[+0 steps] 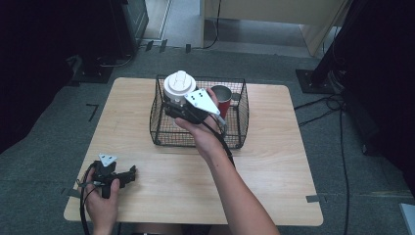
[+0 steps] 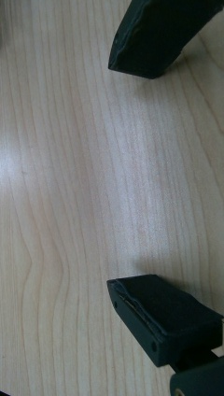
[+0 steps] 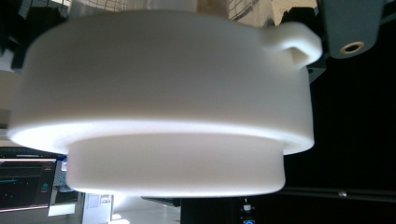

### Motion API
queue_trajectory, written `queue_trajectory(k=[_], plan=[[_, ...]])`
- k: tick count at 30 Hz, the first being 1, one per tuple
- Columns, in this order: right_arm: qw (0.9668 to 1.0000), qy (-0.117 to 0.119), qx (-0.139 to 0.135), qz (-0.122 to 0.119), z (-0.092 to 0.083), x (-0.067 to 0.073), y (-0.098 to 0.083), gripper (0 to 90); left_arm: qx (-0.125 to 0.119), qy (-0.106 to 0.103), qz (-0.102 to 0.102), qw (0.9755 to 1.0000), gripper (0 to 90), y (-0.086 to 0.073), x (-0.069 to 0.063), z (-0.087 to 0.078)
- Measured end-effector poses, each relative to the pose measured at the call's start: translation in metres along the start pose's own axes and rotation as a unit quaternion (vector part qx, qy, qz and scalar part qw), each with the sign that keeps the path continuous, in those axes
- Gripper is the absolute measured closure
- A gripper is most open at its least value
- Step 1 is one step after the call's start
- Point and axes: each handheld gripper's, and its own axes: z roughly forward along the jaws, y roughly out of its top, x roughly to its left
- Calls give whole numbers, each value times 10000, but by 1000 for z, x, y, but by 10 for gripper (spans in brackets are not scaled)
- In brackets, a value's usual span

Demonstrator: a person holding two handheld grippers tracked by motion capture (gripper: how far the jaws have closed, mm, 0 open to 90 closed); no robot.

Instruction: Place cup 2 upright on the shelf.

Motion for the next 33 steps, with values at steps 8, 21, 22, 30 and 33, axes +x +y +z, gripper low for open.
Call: queue_trajectory(k=[8, 21, 22, 30, 33], plan=[[9999, -104, 52, -28, 25, -10, -16, 157, -4, 2, 0, 10000, 4, 0, 0, 0], [9995, -277, 121, -52, 51, -22, -45, 157, -1, -2, -3, 10000, 4, 0, 0, 0], [9995, -278, 162, -52, 53, -23, -47, 157, -2, 0, 2, 10000, 4, 0, 0, 0], [9978, -498, 427, -133, 63, -30, -63, 157, -1, -2, -2, 10000, 4, 0, 0, 0], [9974, -478, 543, -65, 66, -30, -68, 156, -2, 0, 1, 10000, 4, 0, 0, 0]])
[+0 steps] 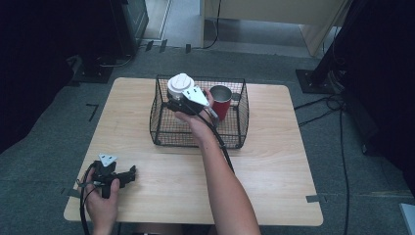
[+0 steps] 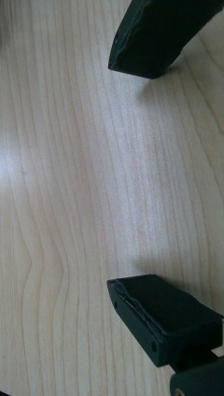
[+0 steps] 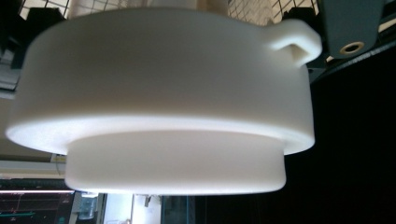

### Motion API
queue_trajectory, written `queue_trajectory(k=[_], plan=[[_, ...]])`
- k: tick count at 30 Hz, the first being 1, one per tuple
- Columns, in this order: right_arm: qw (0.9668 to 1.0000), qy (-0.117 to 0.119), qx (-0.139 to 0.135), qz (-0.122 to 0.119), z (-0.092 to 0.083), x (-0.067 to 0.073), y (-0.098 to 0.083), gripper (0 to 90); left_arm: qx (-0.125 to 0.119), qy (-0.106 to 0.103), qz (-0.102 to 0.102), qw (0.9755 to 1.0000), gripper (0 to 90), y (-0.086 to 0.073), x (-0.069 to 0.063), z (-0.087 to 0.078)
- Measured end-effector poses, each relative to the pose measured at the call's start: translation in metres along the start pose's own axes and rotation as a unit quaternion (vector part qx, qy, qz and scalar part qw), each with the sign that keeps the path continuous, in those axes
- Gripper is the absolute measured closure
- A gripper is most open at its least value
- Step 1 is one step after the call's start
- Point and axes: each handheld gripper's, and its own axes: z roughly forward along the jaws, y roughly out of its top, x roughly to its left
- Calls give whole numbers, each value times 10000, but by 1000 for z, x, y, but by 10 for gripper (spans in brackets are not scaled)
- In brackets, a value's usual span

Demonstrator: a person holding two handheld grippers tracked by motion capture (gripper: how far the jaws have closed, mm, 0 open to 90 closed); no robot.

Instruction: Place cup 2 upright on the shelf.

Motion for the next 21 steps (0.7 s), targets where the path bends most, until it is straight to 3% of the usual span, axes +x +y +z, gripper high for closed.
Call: queue_trajectory(k=[5, 10, 12, 14, 21], plan=[[9997, 98, 191, -90, 5, 2, -8, 157, 1, -1, -2, 10000, 4, 0, 0, 0], [9975, 159, 430, -537, 10, 4, -17, 157, 4, -2, -5, 10000, 4, 0, 0, 0], [9974, 143, 507, -488, 12, 4, -21, 157, 1, -2, -6, 10000, 4, 0, 0, 0], [9981, 155, 515, -288, 13, 3, -21, 157, 2, -3, -5, 10000, 4, 0, 0, 0], [9974, 209, 606, -326, 10, 3, -20, 156, 3, -3, -5, 10000, 4, 0, 0, 0]])
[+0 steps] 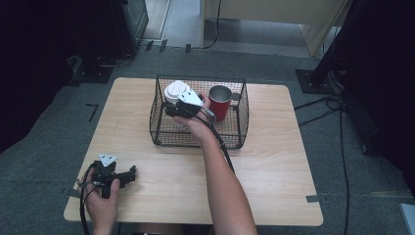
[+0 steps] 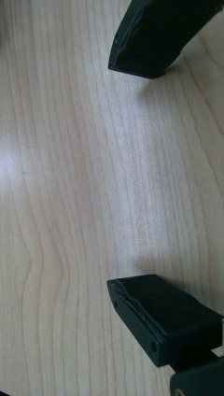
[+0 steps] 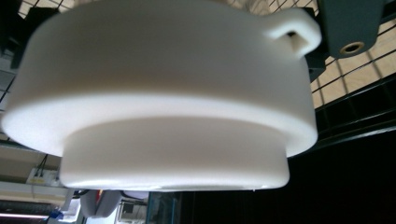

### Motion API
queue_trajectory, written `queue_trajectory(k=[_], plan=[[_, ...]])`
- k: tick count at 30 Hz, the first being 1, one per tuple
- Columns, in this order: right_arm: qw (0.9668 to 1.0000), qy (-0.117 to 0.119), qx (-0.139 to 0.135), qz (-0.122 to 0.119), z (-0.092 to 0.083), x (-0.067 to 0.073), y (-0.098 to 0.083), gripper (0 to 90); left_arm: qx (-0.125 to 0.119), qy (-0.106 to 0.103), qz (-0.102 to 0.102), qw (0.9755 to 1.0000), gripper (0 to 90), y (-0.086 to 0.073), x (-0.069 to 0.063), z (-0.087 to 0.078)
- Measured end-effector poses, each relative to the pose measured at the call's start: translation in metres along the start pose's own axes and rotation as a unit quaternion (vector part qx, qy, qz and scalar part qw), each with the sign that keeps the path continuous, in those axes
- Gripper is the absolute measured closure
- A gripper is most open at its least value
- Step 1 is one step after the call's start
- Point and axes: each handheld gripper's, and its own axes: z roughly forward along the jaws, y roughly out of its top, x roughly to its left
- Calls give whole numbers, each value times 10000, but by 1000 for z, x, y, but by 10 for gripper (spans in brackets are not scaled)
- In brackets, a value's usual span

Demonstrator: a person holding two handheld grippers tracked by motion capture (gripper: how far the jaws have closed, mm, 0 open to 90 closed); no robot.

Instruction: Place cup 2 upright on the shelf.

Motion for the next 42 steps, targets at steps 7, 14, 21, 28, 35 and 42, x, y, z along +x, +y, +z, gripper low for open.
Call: queue_trajectory(k=[7, 14, 21, 28, 35, 42], plan=[[9996, 233, 171, -30, -6, -1, 1, 119, -2, -1, 0, 10000, 4, 0, 0, 0], [9991, 325, 235, -112, -11, -5, 4, 31, -1, 0, -2, 10000, 4, 0, 0, 0], [9987, 408, 66, -302, -20, -9, 13, 0, 6, 0, 9, 10000, 4, 0, 0, 0], [9981, 458, -99, -395, -32, -14, 22, 0, 7, 1, 13, 10000, 4, 0, 0, 0], [9969, 603, -214, -453, -42, -16, 31, 0, 7, 1, 12, 10000, 4, 0, 0, 0], [9959, 697, -285, -499, -55, -17, 35, 0, -3, 3, 6, 10000, 4, 0, 0, 0]])
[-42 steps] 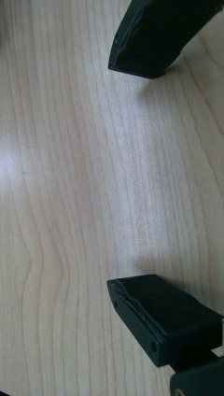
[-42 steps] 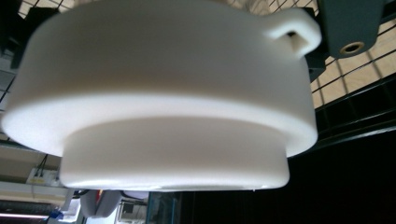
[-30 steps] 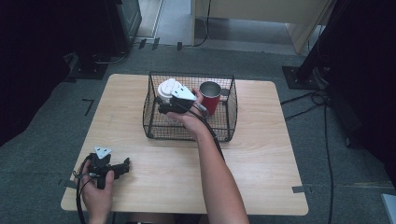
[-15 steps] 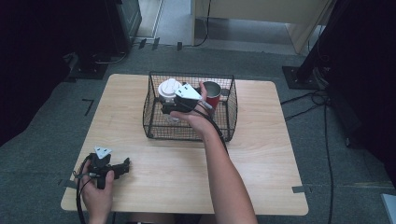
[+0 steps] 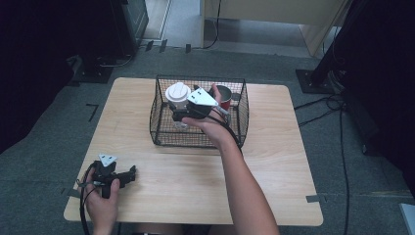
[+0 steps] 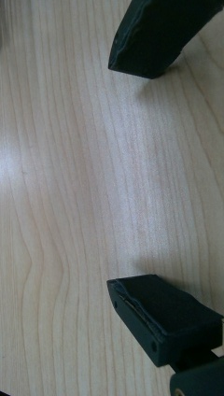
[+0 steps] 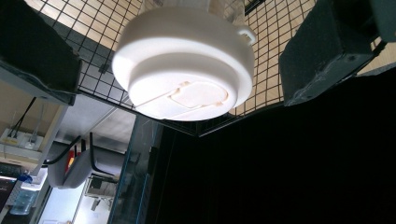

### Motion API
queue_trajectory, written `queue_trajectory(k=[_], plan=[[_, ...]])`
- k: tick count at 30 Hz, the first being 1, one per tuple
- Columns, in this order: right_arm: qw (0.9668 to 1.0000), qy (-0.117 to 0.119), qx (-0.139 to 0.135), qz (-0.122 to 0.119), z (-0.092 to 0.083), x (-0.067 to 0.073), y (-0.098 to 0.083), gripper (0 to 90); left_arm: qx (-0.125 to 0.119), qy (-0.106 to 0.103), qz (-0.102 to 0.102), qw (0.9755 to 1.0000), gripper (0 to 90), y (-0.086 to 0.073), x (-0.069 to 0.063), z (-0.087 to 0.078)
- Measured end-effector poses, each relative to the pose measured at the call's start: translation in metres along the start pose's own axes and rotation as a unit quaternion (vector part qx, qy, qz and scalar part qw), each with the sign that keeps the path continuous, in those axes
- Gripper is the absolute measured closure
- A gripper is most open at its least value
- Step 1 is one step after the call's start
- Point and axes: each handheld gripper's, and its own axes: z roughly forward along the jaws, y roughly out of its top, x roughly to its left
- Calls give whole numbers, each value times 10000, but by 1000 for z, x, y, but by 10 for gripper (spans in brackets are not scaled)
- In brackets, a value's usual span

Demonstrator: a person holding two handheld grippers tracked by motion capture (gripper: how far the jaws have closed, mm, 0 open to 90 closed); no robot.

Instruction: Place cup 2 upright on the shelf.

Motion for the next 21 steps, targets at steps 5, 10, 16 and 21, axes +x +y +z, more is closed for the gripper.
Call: queue_trajectory(k=[5, 10, 16, 21], plan=[[10000, -52, -6, 25, -10, -2, 0, 0, -1, -3, -6, 10000, 4, 0, 0, 0], [10000, -21, -34, -28, -23, -4, 0, 0, -3, -1, -9, 10000, 4, 0, 0, 0], [10000, -26, -47, -46, -43, -3, -1, 0, -1, -2, -7, 10000, 4, 0, 0, 0], [10000, -62, -63, -1, -63, -4, -5, 0, 1, -2, -7, 10000, 4, 0, 0, 0]])
